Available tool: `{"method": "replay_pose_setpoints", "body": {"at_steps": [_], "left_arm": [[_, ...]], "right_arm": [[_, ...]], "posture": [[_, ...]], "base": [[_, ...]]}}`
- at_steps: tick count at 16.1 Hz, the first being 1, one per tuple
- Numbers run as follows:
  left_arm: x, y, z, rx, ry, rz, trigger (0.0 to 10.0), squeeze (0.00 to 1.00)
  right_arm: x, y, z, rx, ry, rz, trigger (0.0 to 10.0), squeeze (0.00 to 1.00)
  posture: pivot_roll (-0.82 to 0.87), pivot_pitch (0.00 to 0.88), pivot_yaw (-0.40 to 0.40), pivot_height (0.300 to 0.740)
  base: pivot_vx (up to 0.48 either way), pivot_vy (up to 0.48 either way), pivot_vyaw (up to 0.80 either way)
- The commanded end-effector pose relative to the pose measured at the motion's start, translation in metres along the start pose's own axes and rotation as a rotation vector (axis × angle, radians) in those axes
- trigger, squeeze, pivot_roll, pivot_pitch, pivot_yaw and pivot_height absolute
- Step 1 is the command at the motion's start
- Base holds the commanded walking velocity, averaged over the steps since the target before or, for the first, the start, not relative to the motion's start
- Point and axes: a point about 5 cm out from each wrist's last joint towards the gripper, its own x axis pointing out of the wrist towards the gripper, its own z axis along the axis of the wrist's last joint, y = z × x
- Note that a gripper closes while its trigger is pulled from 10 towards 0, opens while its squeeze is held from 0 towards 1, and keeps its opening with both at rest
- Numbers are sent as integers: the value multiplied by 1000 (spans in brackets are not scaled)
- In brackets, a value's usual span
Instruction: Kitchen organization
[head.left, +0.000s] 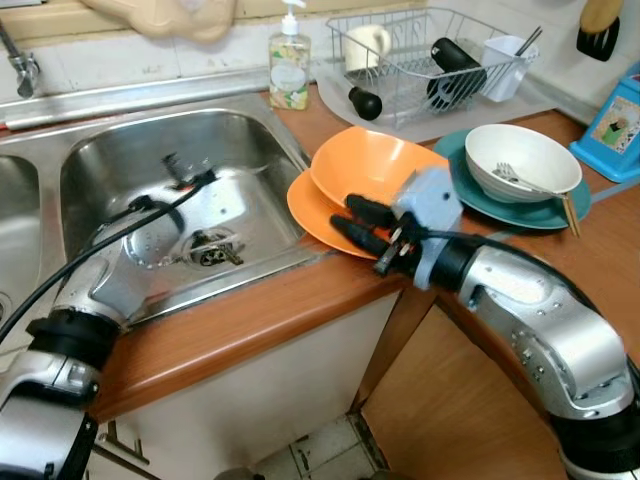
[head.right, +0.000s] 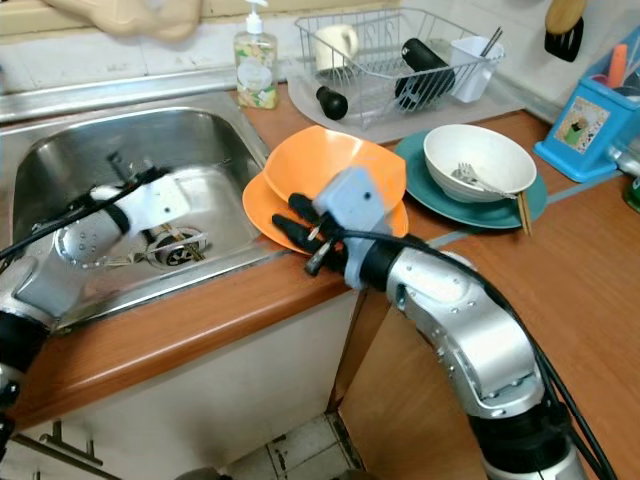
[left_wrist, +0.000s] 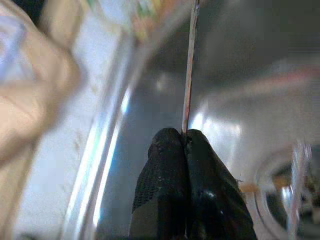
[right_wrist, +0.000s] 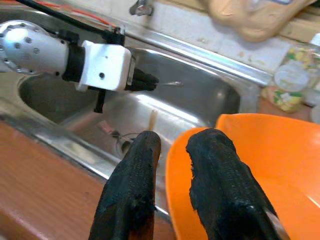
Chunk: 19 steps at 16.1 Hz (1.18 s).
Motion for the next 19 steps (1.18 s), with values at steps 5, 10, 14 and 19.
{"method": "replay_pose_setpoints", "body": {"at_steps": [5, 10, 14, 19], "left_arm": [[12, -15, -26, -41, 179, -134, 10000, 325], [14, -27, -30, -108, 200, -188, 10000, 1000], [13, -29, -32, -131, 194, -194, 10000, 1000], [11, -13, -20, -346, 80, -46, 10000, 1000]], "right_arm": [[-1, 7, -12, -49, 73, 28, 10000, 0], [-1, 7, -15, -47, 85, 22, 10000, 0], [1, 0, -12, -45, 72, -21, 10000, 0], [-10, -43, -1, 61, 75, -292, 10000, 765]], "posture": [[-157, 0, -7, 740], [-162, 0, -10, 740], [-159, 0, -13, 740], [-155, 0, -15, 740]], "base": [[0, 0, 0], [0, 0, 0], [0, 0, 0], [0, 0, 0]]}}
